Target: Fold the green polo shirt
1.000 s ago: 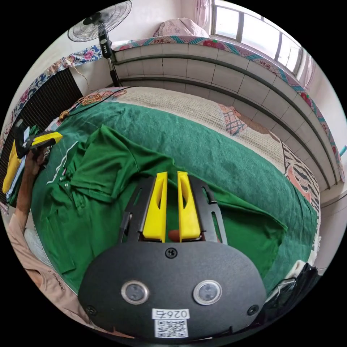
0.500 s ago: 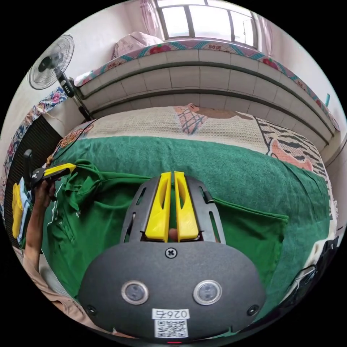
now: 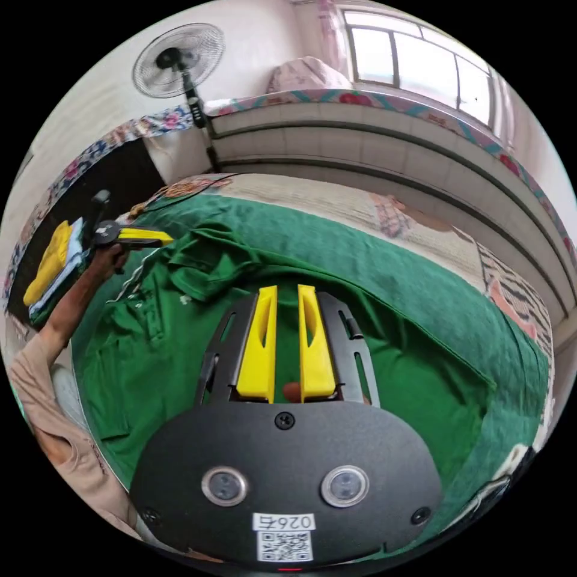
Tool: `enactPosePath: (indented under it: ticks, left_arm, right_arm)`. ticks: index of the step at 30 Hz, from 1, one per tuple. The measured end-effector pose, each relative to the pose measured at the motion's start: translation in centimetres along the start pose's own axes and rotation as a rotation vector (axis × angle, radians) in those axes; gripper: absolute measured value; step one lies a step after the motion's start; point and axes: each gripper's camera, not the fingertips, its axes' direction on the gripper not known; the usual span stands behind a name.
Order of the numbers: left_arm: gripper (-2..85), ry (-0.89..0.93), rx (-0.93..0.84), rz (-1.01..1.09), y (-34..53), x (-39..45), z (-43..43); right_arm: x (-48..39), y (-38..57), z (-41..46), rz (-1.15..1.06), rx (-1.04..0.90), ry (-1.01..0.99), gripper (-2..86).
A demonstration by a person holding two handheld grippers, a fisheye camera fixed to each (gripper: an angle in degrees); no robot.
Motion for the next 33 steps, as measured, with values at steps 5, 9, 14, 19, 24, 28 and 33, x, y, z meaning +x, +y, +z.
enactPosePath:
  ticks: [5, 9, 14, 19, 24, 28, 33]
  left_arm:
    - [-0.7, -0.029, 0.074, -0.103, 2.5, -0.2, -1.8]
    - [0.7, 0.204, 0.252, -0.027, 2.1, 2.5, -4.3]
    - [9.4, 0.124, 0.12, 0.175, -2.5, 8.8, -0.7]
    - [-0.1, 0.008, 0.137, 0.185, -1.9, 9.9, -0.2]
    - [-0.3, 0.129, 0.234, 0.198, 2.6, 9.0, -2.6]
    - [0.6, 0.09, 0.133, 0.237, 4.9, 9.4, -0.9]
    - [1.0, 0.094, 0.185, 0.142, 6.4, 7.2, -2.0]
  right_arm:
    - [-12.2, -4.7, 3.6, -0.288, -0.055, -0.097, 1.8]
    - [-15.9, -6.9, 6.6, -0.354, -0.111, 0.018, 1.8]
    - [-14.7, -8.2, 11.0, -0.3, -0.244, 0.093, 1.8]
    - [-11.7, -7.7, 8.6, -0.185, -0.119, 0.011, 1.8]
    - [-9.8, -5.7, 5.8, -0.156, -0.029, -0.164, 1.8]
    - [-11.0, -4.7, 7.4, -0.233, -0.189, -0.146, 1.8]
    - [-12.7, -4.9, 6.9, -0.288, -0.227, -0.073, 1.2]
